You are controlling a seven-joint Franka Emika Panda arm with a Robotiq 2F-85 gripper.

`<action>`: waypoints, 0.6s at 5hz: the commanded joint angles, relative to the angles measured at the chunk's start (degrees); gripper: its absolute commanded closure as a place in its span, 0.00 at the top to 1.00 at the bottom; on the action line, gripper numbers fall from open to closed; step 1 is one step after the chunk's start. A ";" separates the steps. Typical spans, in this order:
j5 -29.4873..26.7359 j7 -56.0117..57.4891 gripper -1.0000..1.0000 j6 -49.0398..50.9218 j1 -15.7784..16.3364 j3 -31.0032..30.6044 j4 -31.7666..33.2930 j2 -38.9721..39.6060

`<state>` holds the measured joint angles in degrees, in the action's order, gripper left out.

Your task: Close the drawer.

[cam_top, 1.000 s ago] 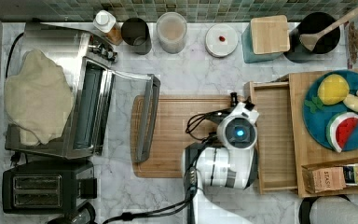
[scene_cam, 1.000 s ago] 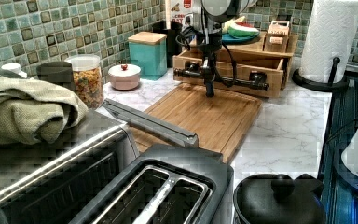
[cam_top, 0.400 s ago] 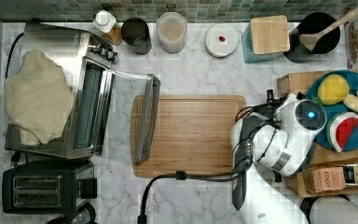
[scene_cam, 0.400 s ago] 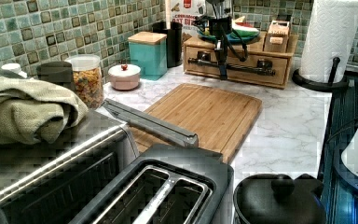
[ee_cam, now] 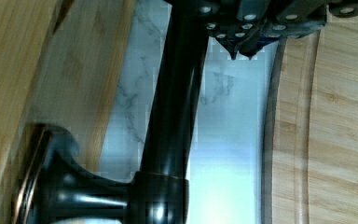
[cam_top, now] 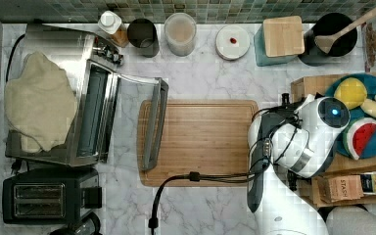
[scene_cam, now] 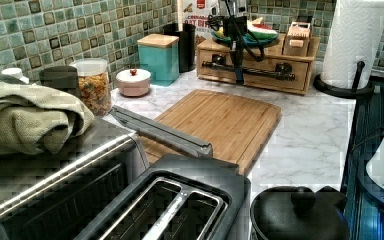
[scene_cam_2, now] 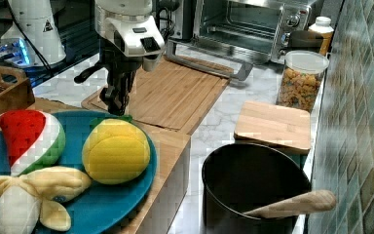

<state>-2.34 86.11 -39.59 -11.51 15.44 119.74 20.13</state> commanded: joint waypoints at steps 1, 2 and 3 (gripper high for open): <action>0.26 -4.62 0.00 -11.78 -6.33 9.44 -4.50 -6.73; 0.35 -4.67 0.00 -11.77 -6.54 9.22 -4.48 -6.75; 0.14 -4.53 0.00 -11.77 -6.03 9.74 -4.49 -6.70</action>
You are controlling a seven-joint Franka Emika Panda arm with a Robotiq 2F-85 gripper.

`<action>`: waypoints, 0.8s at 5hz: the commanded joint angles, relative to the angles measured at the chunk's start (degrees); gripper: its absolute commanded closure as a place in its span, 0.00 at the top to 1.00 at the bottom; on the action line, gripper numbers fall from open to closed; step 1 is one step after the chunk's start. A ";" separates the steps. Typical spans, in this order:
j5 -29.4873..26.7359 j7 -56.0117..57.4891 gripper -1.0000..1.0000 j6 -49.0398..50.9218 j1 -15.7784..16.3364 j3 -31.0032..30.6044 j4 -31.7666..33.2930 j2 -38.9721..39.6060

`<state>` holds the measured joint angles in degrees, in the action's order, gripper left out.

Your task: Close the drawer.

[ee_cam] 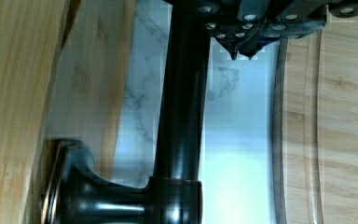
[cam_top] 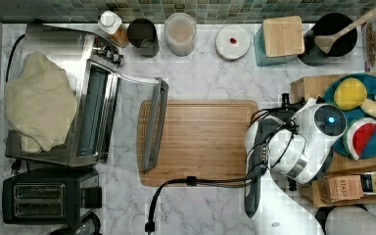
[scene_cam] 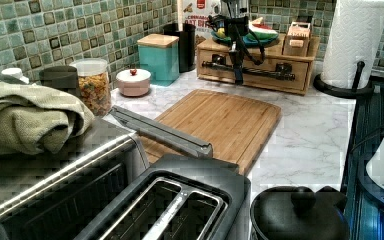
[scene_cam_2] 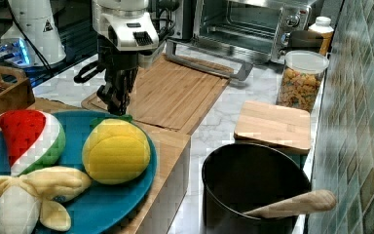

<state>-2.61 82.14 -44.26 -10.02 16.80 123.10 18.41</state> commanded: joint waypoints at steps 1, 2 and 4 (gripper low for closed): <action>0.20 -0.43 0.00 -7.10 -7.02 8.92 -7.84 -4.92; 0.11 -0.37 0.00 -7.09 -6.81 9.12 -7.85 -4.90; 0.51 -0.63 0.00 -7.11 -7.75 8.15 -7.85 -5.00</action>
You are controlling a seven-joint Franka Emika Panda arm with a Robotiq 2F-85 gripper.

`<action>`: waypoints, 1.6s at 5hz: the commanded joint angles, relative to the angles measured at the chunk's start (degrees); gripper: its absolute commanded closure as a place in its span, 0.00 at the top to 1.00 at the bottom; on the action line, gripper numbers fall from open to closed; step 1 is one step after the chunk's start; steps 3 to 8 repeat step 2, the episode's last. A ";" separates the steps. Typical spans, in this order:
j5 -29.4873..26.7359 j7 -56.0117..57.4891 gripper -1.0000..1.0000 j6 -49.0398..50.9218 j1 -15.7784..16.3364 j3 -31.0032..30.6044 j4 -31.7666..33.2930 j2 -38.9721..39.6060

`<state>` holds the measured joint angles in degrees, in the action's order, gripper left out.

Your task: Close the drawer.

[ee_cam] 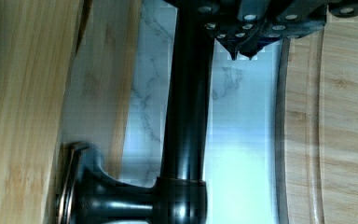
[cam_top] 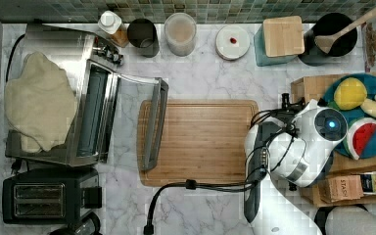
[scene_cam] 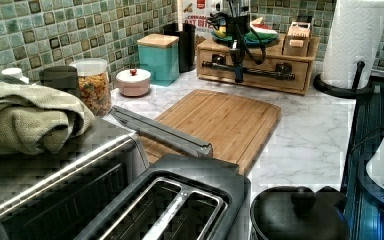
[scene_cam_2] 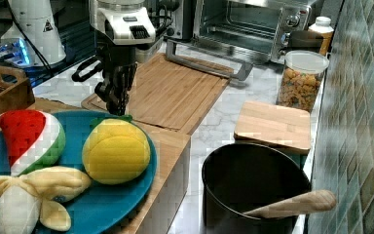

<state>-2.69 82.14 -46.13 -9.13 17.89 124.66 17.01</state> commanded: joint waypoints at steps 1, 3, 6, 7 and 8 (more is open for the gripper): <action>0.15 -0.34 0.00 -5.22 -7.61 8.14 -9.42 -3.48; -0.02 -0.21 0.00 -5.23 -7.23 8.54 -9.42 -3.44; -0.02 -0.21 0.00 -5.23 -7.23 8.54 -9.42 -3.44; -0.02 -0.21 0.00 -5.23 -7.23 8.54 -9.42 -3.44; -0.02 -0.21 0.00 -5.23 -7.23 8.54 -9.42 -3.44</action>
